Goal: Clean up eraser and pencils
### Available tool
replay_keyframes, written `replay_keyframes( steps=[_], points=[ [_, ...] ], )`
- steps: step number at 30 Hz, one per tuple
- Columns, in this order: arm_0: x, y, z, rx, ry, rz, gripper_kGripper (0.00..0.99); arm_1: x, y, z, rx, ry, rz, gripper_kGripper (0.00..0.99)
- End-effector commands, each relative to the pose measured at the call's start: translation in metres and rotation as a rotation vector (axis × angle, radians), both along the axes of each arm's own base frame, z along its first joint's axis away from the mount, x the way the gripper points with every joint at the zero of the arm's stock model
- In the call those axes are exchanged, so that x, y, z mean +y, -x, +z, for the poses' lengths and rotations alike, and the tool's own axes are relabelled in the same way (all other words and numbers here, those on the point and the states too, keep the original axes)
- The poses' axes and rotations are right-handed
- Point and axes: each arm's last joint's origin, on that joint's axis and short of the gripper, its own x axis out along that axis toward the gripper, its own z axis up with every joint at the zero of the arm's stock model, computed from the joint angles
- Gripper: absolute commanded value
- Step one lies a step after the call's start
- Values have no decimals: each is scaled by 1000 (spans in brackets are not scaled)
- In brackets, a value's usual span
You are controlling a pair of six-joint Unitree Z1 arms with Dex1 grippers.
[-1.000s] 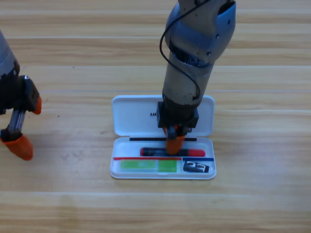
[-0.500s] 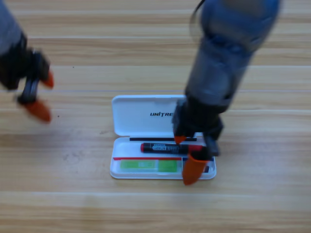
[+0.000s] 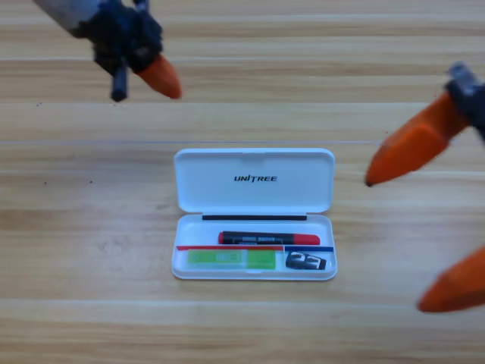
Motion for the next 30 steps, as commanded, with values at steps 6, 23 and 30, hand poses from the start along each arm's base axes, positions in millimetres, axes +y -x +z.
replay_keyframes(
  steps=[6, 23, 30],
  points=[
    [-14, -62, -89, 243, 80, 0, 0, -6, 13, -12, 70, -15, 39, 977],
    [-11, -59, -126, 485, 119, -24, 0, -6, 14, -10, 68, -26, 37, 977],
    [-8, -34, -87, 426, 111, -28, 0, -5, 13, -12, 72, -23, 36, 977]
  ],
)
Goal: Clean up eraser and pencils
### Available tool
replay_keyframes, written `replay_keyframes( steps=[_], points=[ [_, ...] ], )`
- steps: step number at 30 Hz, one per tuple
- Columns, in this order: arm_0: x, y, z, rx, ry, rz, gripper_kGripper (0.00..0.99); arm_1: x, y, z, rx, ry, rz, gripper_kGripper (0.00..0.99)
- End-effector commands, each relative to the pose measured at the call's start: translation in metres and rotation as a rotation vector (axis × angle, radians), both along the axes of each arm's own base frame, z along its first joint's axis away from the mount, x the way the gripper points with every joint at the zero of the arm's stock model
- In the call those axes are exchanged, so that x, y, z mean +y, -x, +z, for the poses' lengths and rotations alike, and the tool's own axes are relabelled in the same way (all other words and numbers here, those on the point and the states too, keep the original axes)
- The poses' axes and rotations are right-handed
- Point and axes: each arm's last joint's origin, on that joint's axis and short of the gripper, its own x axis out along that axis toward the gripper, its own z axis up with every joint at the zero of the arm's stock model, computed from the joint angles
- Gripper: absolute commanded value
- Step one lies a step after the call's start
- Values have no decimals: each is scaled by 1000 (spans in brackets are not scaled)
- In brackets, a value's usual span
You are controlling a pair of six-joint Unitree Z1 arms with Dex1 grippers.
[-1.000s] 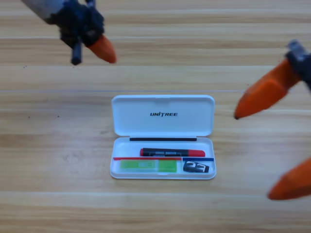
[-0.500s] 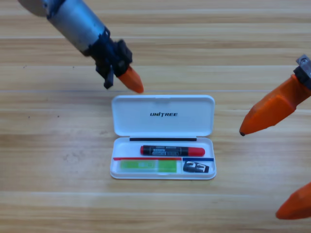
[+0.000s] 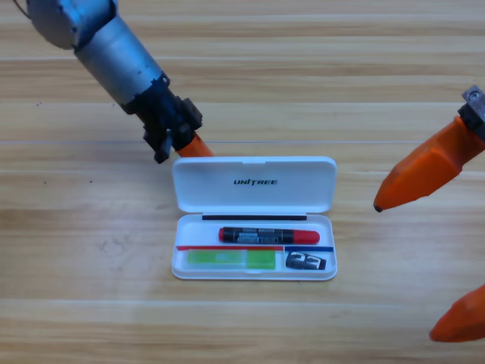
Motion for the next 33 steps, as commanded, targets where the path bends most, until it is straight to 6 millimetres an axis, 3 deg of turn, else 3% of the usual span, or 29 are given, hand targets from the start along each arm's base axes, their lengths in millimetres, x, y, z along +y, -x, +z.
replay_keyframes(
  steps=[1, 9, 33],
  points=[
    [8, 21, 30, -40, -14, 9, 0, 2, 5, -4, 20, -9, 28, 977],
    [-2, 52, 38, -83, -53, -16, 0, 1, 6, -2, 21, -14, 22, 977],
    [-41, 114, -13, -191, -201, -92, 0, 6, 4, -6, 42, -12, 34, 977]
  ],
)
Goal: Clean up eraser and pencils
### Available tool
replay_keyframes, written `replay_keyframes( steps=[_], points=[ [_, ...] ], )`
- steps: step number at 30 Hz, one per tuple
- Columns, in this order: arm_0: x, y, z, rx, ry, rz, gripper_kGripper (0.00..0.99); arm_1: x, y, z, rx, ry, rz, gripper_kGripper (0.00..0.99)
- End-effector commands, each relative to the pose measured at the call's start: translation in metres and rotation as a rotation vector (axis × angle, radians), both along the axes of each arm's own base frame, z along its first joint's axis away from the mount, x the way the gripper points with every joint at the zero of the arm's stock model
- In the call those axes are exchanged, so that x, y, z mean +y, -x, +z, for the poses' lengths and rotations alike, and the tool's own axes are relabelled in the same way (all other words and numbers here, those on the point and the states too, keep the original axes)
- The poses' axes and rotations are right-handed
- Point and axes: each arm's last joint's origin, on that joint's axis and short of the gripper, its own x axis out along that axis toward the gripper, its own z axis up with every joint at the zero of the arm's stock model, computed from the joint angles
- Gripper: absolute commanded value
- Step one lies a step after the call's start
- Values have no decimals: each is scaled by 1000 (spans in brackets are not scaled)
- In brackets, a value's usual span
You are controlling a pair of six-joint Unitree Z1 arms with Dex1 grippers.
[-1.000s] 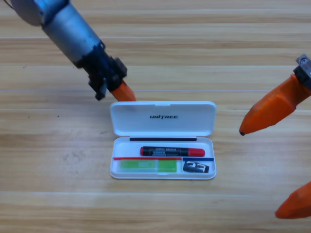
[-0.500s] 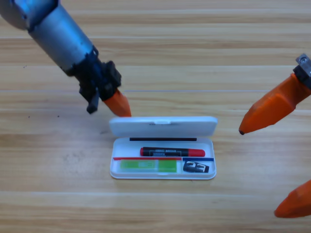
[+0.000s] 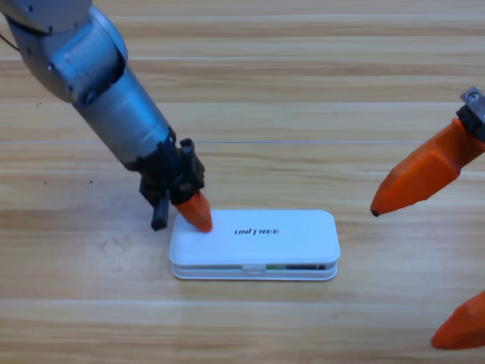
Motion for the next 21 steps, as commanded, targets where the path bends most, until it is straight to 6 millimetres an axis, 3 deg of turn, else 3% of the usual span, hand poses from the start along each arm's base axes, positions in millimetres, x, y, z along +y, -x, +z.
replay_keyframes(
  steps=[1, 11, 18, 21],
  points=[
    [-15, 27, -9, -19, -50, -57, 0, 5, 3, -7, 23, 5, 23, 977],
    [-23, 45, -27, -68, -95, -83, 0, 6, 3, -7, 27, 5, 25, 977],
    [-28, 56, -52, -113, -142, -106, 0, 6, 2, -7, 29, 4, 22, 977],
    [-26, 58, -42, -139, -138, -102, 0, 6, 3, -7, 30, 5, 22, 977]
  ],
)
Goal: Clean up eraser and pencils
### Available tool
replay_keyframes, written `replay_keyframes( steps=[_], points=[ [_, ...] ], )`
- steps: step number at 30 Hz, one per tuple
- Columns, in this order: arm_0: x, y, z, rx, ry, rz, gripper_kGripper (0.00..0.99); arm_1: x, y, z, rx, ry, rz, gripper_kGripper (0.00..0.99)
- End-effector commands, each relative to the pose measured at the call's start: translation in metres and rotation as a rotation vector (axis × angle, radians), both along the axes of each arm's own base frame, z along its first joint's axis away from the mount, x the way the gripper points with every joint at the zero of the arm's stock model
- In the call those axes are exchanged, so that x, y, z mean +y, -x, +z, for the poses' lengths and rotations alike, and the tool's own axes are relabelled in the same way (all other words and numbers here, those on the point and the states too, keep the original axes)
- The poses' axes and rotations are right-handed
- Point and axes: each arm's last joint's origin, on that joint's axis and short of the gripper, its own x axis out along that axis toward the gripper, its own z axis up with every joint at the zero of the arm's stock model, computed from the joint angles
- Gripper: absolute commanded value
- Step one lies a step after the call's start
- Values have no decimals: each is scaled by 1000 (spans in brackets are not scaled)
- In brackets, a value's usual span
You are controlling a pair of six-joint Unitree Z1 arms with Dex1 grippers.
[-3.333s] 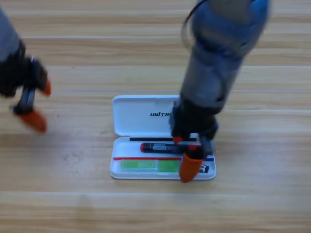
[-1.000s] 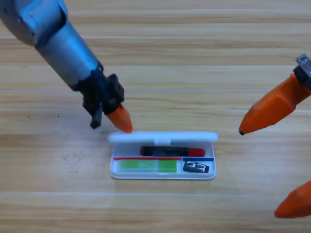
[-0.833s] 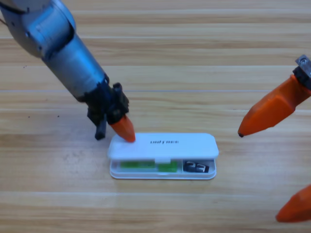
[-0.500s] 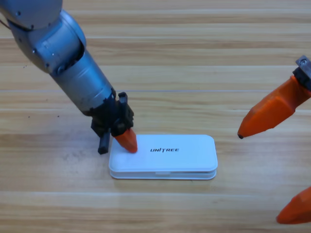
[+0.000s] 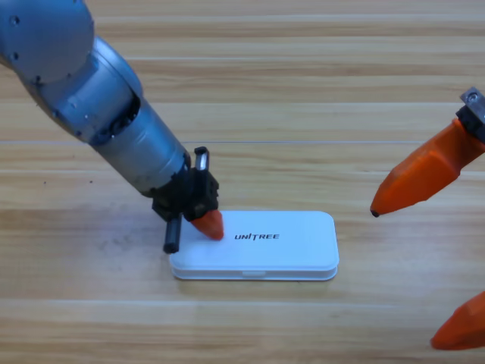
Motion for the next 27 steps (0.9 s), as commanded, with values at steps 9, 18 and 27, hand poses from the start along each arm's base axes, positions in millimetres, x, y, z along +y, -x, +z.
replay_keyframes(
  steps=[9, 18, 27],
  points=[
    [42, 66, 169, -134, 184, -29, 0, 6, 3, -7, 25, 4, 25, 977],
    [92, 124, 227, -83, 333, 3, 0, 8, 1, -8, 28, 9, 22, 980],
    [98, 136, 209, 81, 350, 29, 0, 8, 1, -7, 31, 5, 15, 986]
  ],
)
